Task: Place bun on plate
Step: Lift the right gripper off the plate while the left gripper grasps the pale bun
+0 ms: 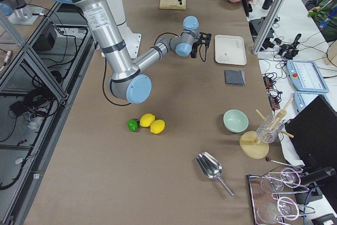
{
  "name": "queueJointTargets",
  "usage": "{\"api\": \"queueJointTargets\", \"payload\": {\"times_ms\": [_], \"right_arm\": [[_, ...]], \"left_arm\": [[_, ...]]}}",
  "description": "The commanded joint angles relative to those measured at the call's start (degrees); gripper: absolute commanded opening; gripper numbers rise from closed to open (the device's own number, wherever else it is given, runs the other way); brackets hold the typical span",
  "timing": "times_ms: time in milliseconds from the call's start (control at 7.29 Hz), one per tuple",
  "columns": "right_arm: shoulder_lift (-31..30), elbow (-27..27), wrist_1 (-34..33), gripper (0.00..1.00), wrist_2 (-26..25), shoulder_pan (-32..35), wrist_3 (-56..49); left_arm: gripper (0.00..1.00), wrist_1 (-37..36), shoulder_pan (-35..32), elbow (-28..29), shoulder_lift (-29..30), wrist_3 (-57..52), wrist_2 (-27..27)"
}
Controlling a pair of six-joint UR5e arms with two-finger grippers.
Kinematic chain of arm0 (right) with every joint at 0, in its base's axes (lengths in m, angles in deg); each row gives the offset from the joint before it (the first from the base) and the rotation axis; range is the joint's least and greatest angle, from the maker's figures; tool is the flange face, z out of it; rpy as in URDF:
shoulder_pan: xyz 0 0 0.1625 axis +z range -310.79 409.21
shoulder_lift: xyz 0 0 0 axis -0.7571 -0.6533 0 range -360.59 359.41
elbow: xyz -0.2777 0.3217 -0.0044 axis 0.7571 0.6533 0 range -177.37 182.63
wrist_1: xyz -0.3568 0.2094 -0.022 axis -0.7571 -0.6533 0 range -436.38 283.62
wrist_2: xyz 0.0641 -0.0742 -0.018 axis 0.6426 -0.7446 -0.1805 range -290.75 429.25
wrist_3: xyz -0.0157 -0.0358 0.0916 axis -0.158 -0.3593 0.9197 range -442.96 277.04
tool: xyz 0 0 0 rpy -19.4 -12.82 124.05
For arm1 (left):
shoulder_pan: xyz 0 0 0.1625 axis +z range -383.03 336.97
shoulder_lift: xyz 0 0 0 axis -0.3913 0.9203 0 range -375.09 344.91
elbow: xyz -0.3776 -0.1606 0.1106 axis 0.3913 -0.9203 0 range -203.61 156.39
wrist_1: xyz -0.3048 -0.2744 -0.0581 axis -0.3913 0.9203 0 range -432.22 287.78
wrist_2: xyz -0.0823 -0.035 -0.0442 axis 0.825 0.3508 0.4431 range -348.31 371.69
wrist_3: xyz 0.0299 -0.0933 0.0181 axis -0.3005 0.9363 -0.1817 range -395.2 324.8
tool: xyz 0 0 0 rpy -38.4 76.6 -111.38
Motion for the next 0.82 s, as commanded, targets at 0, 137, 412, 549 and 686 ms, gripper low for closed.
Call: {"api": "queueJointTargets", "payload": {"times_ms": [0, 137, 412, 549, 686], "right_arm": [[-0.1, 0.0, 0.0, 1.00, -0.2, -0.1, 0.1], [-0.1, 0.1, 0.0, 1.00, -0.2, -0.1, 0.1], [-0.1, -0.1, 0.0, 1.00, -0.3, -0.1, 0.1], [-0.1, -0.3, 0.0, 1.00, -0.3, -0.1, 0.2], [-0.1, -0.3, 0.0, 1.00, -0.3, -0.1, 0.2]], "left_arm": [[0.80, 0.0, 0.4, 0.3, -0.3, -0.5, 0.0], [0.71, 0.0, 0.7, 0.2, -0.5, -0.5, 0.0], [0.34, 0.3, 0.7, 0.1, -0.6, -0.5, 0.0], [0.27, 0.5, 0.6, 0.1, -0.8, -0.5, 0.0], [0.22, 1.7, 0.6, 0.0, -1.8, -0.5, 0.0]]}}
